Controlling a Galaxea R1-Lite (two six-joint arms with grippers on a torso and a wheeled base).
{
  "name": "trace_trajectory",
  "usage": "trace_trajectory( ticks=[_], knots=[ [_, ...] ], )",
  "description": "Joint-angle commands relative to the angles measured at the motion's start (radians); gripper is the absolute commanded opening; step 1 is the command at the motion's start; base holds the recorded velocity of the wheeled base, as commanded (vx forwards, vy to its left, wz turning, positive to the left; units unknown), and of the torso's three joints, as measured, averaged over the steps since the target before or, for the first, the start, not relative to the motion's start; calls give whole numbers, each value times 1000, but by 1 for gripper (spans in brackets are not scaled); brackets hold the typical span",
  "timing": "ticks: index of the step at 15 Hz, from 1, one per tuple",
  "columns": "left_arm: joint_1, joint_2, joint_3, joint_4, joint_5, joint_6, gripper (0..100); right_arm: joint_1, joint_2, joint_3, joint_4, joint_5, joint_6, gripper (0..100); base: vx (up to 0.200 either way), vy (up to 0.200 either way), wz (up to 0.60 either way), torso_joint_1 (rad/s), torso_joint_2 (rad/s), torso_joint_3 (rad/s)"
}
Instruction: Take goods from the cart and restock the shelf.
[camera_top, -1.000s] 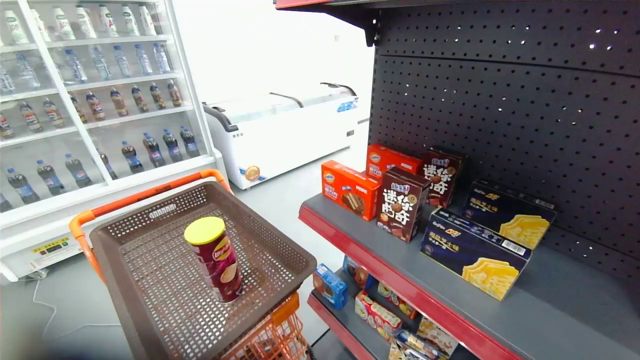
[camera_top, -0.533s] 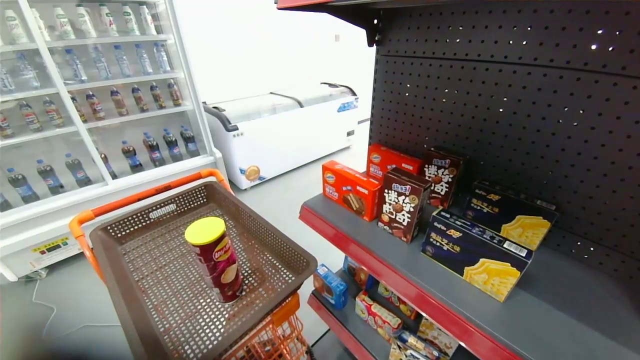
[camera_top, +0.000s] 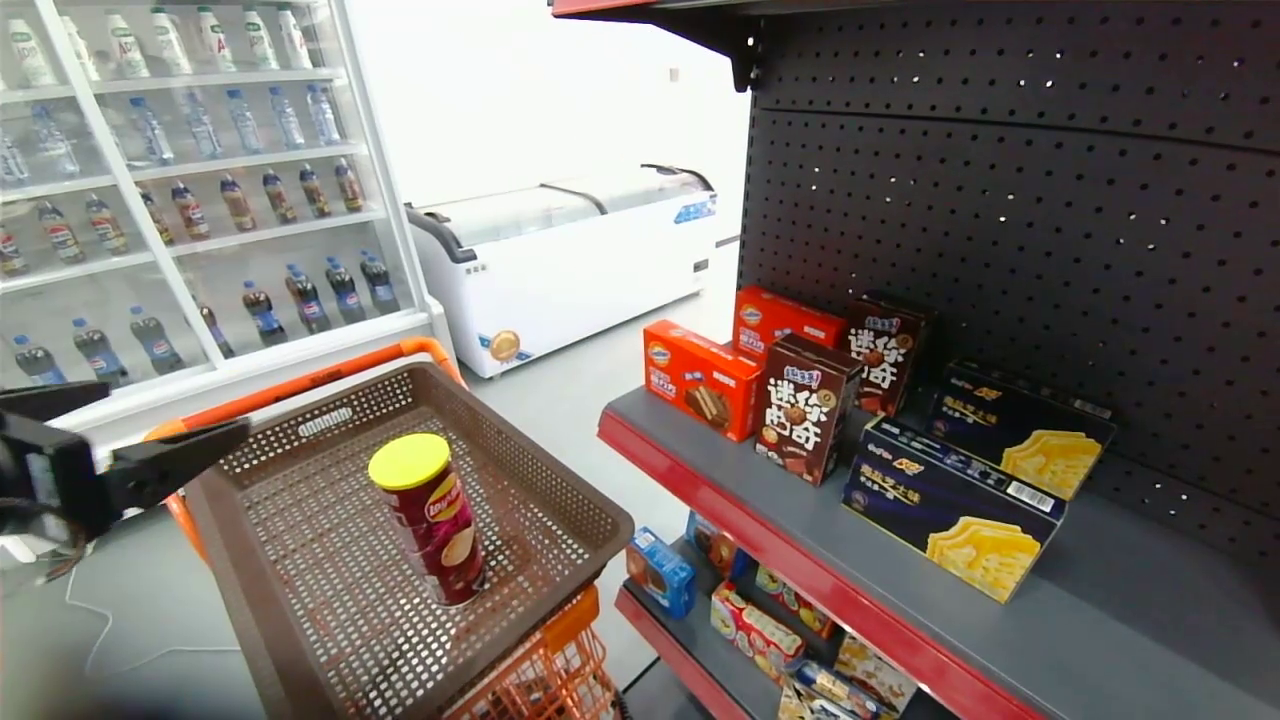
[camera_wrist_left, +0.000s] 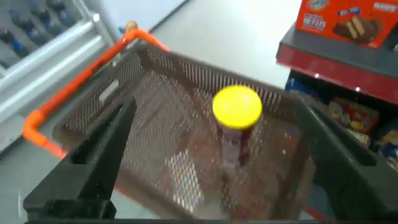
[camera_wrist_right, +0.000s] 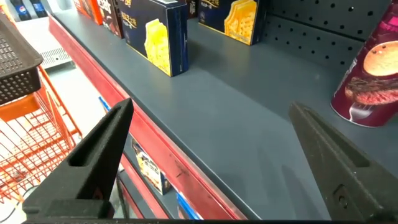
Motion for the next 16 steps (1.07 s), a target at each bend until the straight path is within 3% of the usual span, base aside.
trace_trajectory(
  ticks=[1, 4, 5, 7, 8, 10, 16],
  knots=[
    [37, 346, 204, -394, -120, 27, 100, 0, 1, 0, 0, 1, -1, 100, 0, 0, 0, 0, 0, 0],
    [-7, 528, 396, -827, -118, 15, 100, 0, 1, 0, 0, 1, -1, 100, 0, 0, 0, 0, 0, 0],
    [-19, 578, 431, -908, -117, 7, 100, 0, 1, 0, 0, 1, -1, 100, 0, 0, 0, 0, 0, 0],
    [-30, 624, 443, -970, -112, -5, 100, 0, 1, 0, 0, 1, -1, 100, 0, 0, 0, 0, 0, 0],
    [-36, 691, 435, -1054, -80, -40, 100, 0, 1, 0, 0, 1, -1, 100, 0, 0, 0, 0, 0, 0],
    [-36, 742, 435, -1106, -71, -63, 100, 0, 1, 0, 0, 1, -1, 100, 0, 0, 0, 0, 0, 0],
    [-33, 883, 432, -1187, -71, -56, 100, 0, 1, 0, 0, 1, -1, 100, 0, 0, 0, 0, 0, 0]
  ],
)
